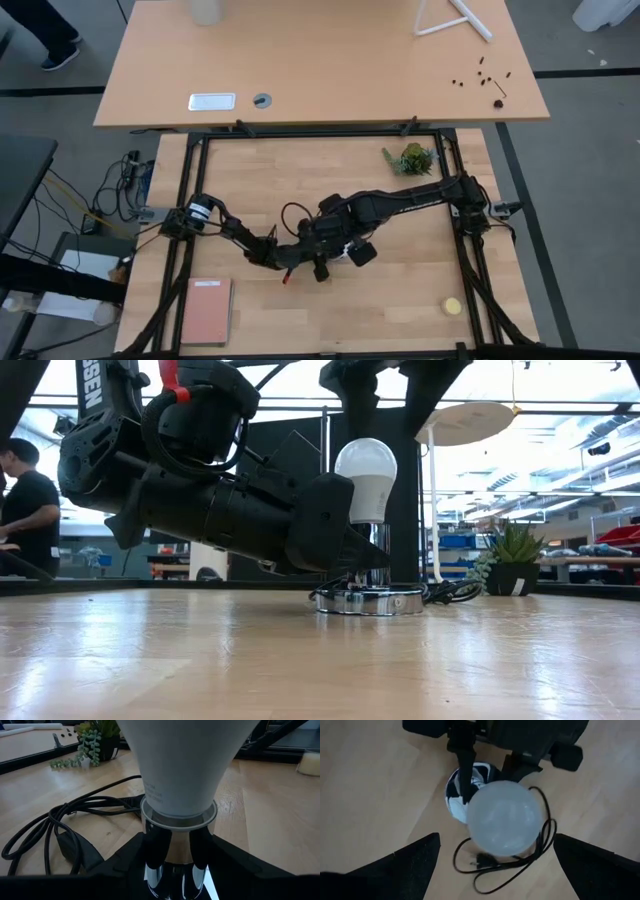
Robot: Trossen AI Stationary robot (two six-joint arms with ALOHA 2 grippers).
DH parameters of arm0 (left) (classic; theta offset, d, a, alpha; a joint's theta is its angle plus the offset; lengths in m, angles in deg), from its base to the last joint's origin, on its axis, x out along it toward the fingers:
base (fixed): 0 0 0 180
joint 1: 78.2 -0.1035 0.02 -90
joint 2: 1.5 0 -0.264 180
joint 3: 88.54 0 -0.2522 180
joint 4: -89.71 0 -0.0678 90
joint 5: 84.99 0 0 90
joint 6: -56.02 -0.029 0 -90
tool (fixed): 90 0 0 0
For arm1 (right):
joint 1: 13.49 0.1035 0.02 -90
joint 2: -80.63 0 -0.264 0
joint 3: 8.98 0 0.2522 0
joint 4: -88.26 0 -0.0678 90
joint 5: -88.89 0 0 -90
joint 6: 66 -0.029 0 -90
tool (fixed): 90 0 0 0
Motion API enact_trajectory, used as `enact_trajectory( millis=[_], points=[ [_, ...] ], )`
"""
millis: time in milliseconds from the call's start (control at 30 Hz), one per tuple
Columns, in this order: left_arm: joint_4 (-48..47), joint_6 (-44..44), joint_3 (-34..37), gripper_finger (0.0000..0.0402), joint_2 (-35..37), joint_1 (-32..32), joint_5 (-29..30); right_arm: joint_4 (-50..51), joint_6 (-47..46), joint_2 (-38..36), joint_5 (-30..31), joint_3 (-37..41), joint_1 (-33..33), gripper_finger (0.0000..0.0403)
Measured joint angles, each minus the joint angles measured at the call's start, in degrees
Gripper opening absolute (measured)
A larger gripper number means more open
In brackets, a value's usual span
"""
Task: Screw lightbulb
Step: Insert the lightbulb into the silver lamp
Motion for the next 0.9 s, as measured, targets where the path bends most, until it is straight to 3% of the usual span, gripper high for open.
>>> enact_trajectory(
  millis=[367,533,900],
  points=[
    [0.04,-0.04,0.04,0.0184,-0.02,0.06,-0.34,-2.84,6.73,2.15,-2.94,0.81,-1.02,0.0399],
    [0.08,-0.05,0.04,0.0184,-0.03,0.06,-0.46,-2.78,9.11,3.89,-1.58,1.02,-1.25,0.0399],
    [0.07,-0.26,-0.04,0.0184,-0.06,0.12,-1.00,-6.42,10.54,3.76,-7.45,3.19,-4.06,0.0372]
  ],
)
